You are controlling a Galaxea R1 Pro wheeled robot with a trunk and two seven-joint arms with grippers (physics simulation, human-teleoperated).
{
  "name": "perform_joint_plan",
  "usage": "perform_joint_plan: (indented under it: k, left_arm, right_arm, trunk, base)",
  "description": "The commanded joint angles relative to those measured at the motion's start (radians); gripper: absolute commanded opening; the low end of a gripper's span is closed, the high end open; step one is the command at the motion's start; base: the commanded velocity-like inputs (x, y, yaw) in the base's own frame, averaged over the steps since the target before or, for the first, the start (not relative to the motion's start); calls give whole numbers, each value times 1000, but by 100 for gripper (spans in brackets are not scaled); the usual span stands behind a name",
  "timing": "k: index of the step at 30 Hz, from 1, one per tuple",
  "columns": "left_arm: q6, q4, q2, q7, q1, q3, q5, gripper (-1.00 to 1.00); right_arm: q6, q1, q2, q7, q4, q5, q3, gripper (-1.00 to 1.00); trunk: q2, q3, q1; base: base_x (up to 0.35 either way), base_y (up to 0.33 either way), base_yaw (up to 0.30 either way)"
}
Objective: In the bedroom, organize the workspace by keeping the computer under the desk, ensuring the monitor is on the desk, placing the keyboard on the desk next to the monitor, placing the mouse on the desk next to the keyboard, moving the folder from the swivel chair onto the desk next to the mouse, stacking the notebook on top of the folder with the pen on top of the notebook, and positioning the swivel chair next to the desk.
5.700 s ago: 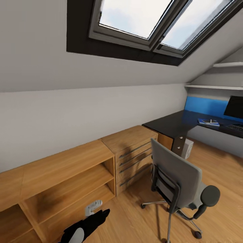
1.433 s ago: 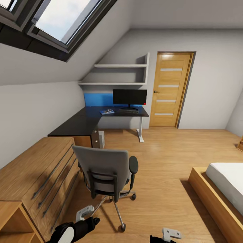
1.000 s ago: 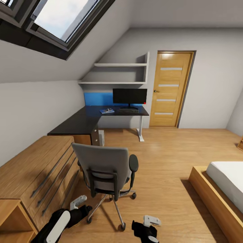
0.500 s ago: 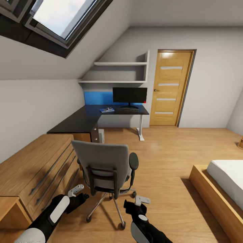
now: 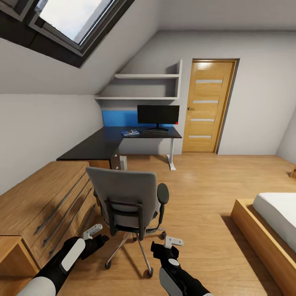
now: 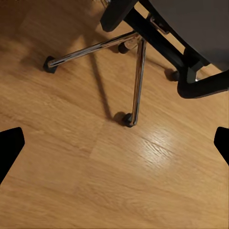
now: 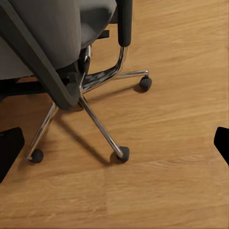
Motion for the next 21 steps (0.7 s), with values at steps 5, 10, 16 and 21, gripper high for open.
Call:
perform_joint_plan:
  k: [5, 10, 16, 21]
  left_arm:
    - [-27, 12, -2, -21, 2, -6, 12, 100]
    - [-32, 30, -2, -30, 2, -5, 11, 100]
    - [-33, 42, -3, -32, 2, -5, 13, 100]
    - [-34, 46, -5, -34, 9, -5, 13, 100]
  right_arm:
    - [98, -19, 0, -33, -4, -4, 7, 100]
    - [130, -24, 0, -37, -10, -3, 7, 100]
    - [139, -26, 0, -35, -13, -3, 8, 100]
    - [140, -27, 0, -30, -13, -3, 8, 100]
  trunk:
    - [-36, -17, 19]
    - [-71, -33, 38]
    - [-85, -39, 46]
    - [-85, -39, 46]
  base:
    - [0, 0, 0]
    - [0, 0, 0]
    - [0, 0, 0]
    - [0, 0, 0]
